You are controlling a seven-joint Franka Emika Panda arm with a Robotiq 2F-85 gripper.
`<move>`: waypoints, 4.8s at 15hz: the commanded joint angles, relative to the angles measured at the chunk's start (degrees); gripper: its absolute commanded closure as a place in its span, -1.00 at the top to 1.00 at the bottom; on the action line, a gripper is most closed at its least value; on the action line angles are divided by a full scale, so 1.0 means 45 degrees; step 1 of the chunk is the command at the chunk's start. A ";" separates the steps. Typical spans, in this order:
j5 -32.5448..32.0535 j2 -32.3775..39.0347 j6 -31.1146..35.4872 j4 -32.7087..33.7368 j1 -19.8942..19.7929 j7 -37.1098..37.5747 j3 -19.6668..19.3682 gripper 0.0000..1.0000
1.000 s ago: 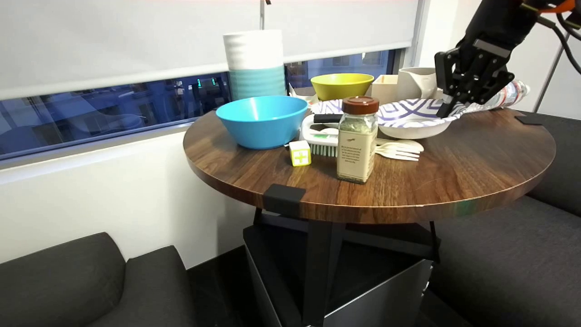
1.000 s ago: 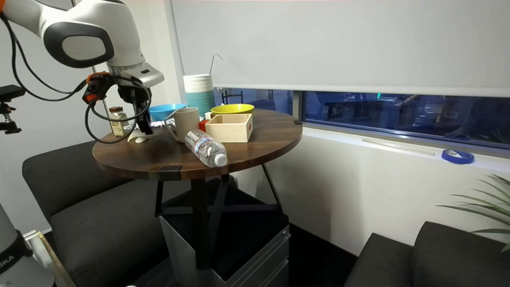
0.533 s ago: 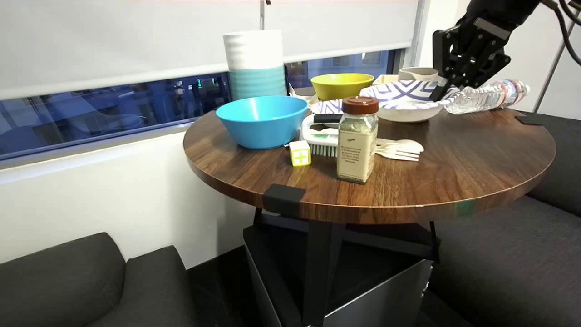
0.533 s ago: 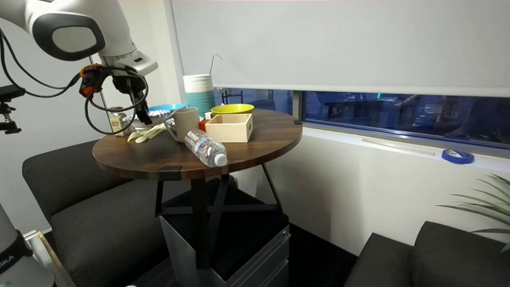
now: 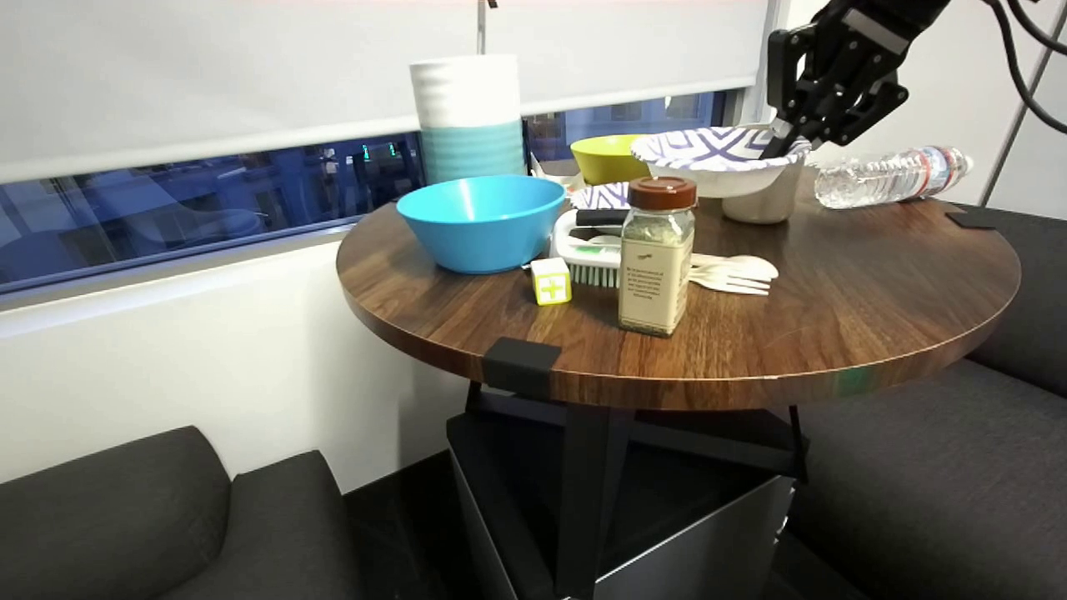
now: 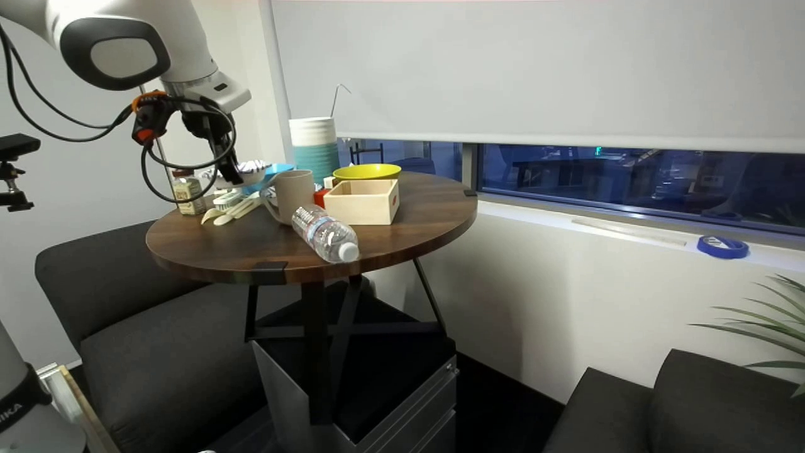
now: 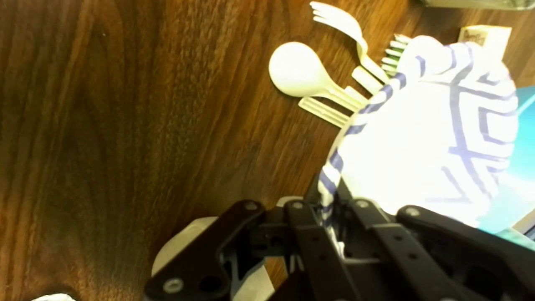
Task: Stack the white bowls together then pick them up and put them in the blue bowl
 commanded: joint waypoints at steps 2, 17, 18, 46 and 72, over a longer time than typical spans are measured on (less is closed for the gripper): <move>0.0807 0.1363 0.0738 0.0991 -0.0020 0.0746 0.0175 -0.97; -0.1248 0.3496 0.2554 0.1867 -0.1162 0.7057 0.2001 -0.97; -0.1485 0.3504 0.2554 0.1871 -0.1224 0.7400 0.2011 -0.97; -0.2495 0.3629 0.2593 0.1949 -0.0985 0.9414 0.2076 -0.98; -0.2438 0.4415 0.3212 0.2096 -0.0716 0.9455 0.2013 -0.19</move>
